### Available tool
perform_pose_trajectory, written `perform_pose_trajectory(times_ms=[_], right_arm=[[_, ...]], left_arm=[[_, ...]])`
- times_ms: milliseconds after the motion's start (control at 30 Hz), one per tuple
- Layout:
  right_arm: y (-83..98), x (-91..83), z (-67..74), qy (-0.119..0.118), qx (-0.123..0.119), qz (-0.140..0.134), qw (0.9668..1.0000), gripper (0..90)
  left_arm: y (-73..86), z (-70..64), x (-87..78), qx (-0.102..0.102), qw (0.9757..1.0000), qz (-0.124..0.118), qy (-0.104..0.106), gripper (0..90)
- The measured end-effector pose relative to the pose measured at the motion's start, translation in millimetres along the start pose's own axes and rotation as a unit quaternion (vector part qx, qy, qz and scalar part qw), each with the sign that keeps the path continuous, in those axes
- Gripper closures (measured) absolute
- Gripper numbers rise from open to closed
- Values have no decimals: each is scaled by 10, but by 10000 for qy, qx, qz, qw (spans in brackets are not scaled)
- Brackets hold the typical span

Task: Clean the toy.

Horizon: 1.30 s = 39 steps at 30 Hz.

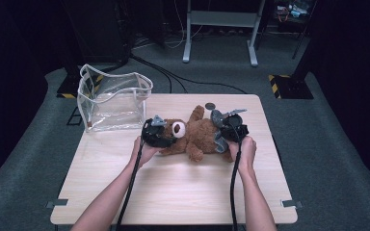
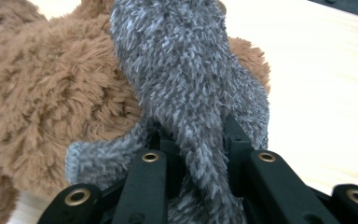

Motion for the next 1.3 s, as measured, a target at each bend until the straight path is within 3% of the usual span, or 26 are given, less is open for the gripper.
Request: perform_pose_trajectory(times_ms=[67, 167, 267, 367, 433, 533, 700, 800, 900, 967, 1033, 1200, 1300], right_arm=[[-59, -76, 66, -39, -25, -182, 9998, 756], [-180, -198, 288, -288, -168, -441, 9985, 756], [-270, -245, 667, -770, -425, -540, 9947, 756], [-241, -157, 956, -1022, -636, -390, 9920, 756], [-182, -48, 1026, -969, -720, -222, 9924, 756], [-128, 22, 979, -917, -694, -180, 9932, 759], [-72, -82, 772, -786, -662, -223, 9945, 759], [12, -154, 588, -640, -517, -193, 9964, 759], [110, -186, 406, -540, -217, -139, 9982, 758], [144, -195, 313, -392, -243, -146, 9988, 758], [153, -207, 278, -412, -199, -170, 9988, 756], [21, -310, 453, -677, -237, -450, 9964, 754], [-85, -301, 737, -998, -520, -493, 9924, 753]], left_arm=[[3, 6, 6, -44, 10000, -26, 5, 373], [1, 10, 11, -69, 10000, -44, 5, 352], [-4, 10, 18, -93, 9999, -45, -40, 327], [0, 15, 18, -108, 9999, -33, -51, 312], [-1, 20, 18, -92, 9999, -32, -66, 306], [-3, 18, 20, -85, 9999, -44, -63, 302], [-1, 20, 19, -82, 9999, -49, -51, 296], [-1, 20, 21, -82, 9999, -74, -27, 294], [-2, 22, 23, -61, 9999, -78, -22, 291], [0, 20, 19, -38, 10000, -67, 8, 290], [3, 22, 16, -30, 10000, -44, 13, 290], [0, 25, 27, -50, 10000, -81, -11, 286], [2, 27, 22, -10, 10000, -37, -30, 284]])
Point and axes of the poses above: each handheld gripper's, and its own axes: x roughly forward along the jaws, y roughly out of its underside, z roughly to its left, the point moved 9 cm from there along x, roughly forward along the jaws, and after that the axes turned 5 degrees about -z, right-handed, at the moved point
